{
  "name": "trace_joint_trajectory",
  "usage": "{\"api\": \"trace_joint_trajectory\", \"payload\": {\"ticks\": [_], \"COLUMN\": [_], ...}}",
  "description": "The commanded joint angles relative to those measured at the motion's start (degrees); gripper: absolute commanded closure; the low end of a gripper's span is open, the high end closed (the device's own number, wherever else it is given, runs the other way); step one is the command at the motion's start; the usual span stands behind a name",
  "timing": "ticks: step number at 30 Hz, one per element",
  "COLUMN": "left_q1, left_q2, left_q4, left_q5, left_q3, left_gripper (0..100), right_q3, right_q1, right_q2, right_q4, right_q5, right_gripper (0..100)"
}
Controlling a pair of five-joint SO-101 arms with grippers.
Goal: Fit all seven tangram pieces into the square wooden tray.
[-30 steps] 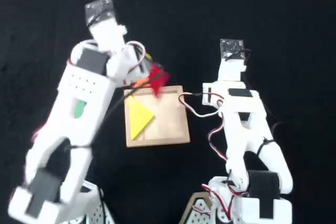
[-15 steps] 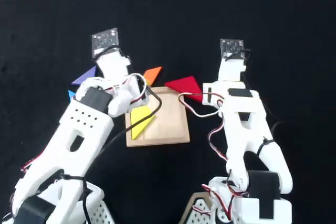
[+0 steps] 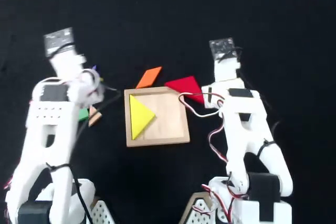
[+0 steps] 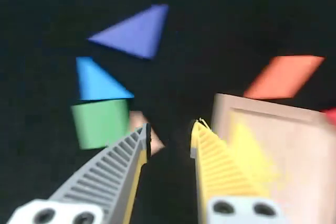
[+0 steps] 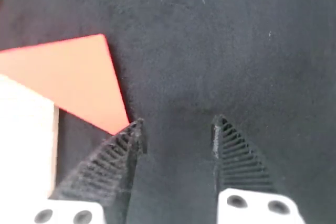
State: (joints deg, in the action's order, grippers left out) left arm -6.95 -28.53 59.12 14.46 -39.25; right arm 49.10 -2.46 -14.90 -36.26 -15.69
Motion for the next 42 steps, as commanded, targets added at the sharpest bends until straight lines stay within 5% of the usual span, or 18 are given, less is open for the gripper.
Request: {"api": "trace_joint_trajectory", "payload": {"ticks": [1, 9, 15, 42], "left_q1": [-3.38, -4.62, -7.08, -6.90], "left_q2": [-1.58, -1.76, -1.32, -1.23], "left_q4": [-5.80, -27.34, -36.75, -37.80], "left_q5": [-4.31, -8.79, -8.70, -8.70], "left_q3": [-4.35, -18.77, -23.43, -23.96], "left_gripper": [85, 85, 85, 85], "right_q3": [-2.59, -5.85, -6.02, -8.57], "right_q1": [2.99, 12.66, 15.38, 10.99], "right_q2": [-4.35, -7.16, -5.67, 18.24], "right_q4": [-4.13, -11.52, -8.97, 11.69], "right_q5": [-8.62, -24.70, -28.48, -46.51], "right_gripper": [78.6, 71.1, 67.6, 69.7]}}
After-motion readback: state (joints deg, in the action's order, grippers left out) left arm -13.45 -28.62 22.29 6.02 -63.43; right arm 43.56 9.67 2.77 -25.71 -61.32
